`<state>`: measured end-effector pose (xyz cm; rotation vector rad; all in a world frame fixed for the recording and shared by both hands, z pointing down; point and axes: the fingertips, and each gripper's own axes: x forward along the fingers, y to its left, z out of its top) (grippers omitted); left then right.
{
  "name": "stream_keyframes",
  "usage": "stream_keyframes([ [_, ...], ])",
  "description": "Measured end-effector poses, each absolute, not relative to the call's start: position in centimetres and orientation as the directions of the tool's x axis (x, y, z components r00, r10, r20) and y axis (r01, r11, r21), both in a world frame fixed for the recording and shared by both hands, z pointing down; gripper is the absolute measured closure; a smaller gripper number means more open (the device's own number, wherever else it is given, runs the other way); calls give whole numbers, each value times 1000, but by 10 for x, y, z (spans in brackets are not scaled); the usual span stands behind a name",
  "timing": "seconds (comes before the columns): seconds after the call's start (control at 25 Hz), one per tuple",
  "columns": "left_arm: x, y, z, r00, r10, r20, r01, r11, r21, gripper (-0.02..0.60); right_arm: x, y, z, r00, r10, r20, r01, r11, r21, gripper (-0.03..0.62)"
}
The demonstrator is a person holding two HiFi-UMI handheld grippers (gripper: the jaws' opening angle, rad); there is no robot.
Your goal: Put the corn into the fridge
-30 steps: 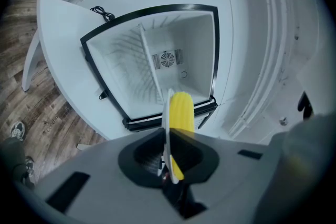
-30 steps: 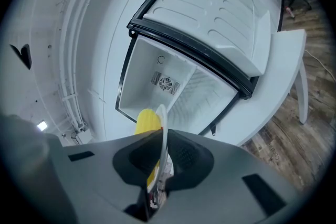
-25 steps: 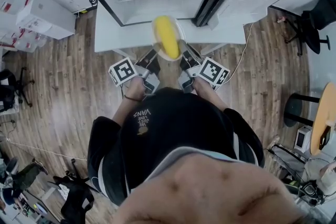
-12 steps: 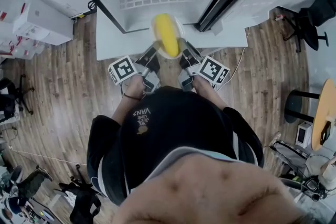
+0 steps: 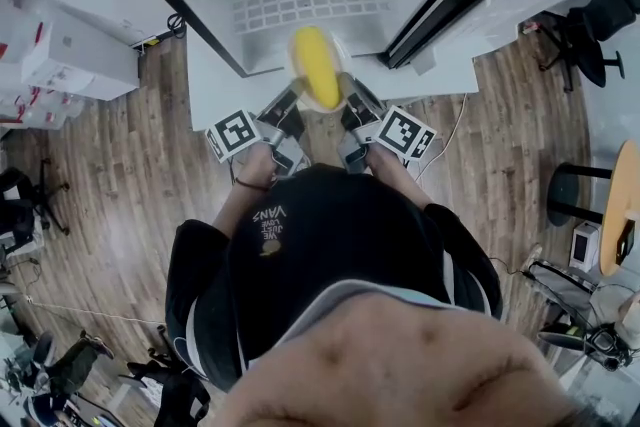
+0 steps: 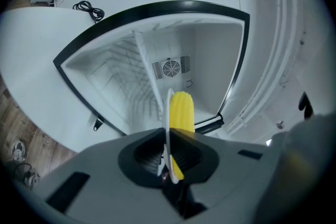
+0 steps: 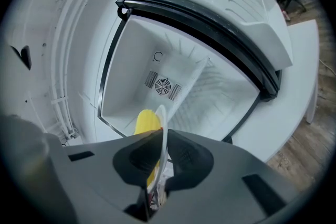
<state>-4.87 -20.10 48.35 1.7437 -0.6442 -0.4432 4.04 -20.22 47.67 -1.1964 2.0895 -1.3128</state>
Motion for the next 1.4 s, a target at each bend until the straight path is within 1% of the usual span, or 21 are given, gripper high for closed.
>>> stream_keyframes([
  [0.16, -53, -214, 483, 794, -608, 22, -177, -197, 964, 548, 35, -212, 478, -536, -838, 104, -456, 183, -871, 566],
  [0.32, -61, -222, 488, 803, -593, 60, -205, -180, 962, 548, 30, -219, 479, -514, -851, 108, -460, 167, -872, 566],
  [0.52, -64, -233, 486, 824, -566, 38, -178, -195, 965, 548, 26, -227, 479, -486, -867, 109, -467, 152, -871, 566],
  [0.68, -67, -237, 489, 832, -552, 60, -193, -185, 964, 548, 24, -230, 479, -468, -876, 114, -474, 140, -870, 566],
  [0.84, -64, -242, 486, 840, -541, 30, -161, -196, 967, 548, 24, -233, 480, -462, -879, 120, -478, 132, -869, 566],
  [0.96, -65, -244, 489, 836, -547, 46, -173, -182, 968, 548, 26, -236, 480, -461, -879, 124, -481, 130, -867, 566],
  [1.08, -62, -249, 487, 832, -554, 29, -158, -185, 970, 548, 27, -242, 480, -470, -874, 122, -481, 138, -866, 566],
  [1.28, -63, -258, 488, 806, -590, 47, -185, -177, 967, 548, 28, -255, 477, -501, -857, 119, -476, 158, -865, 566],
  [1.4, -61, -264, 487, 795, -606, 35, -171, -169, 971, 548, 29, -263, 478, -521, -845, 122, -474, 168, -864, 566],
])
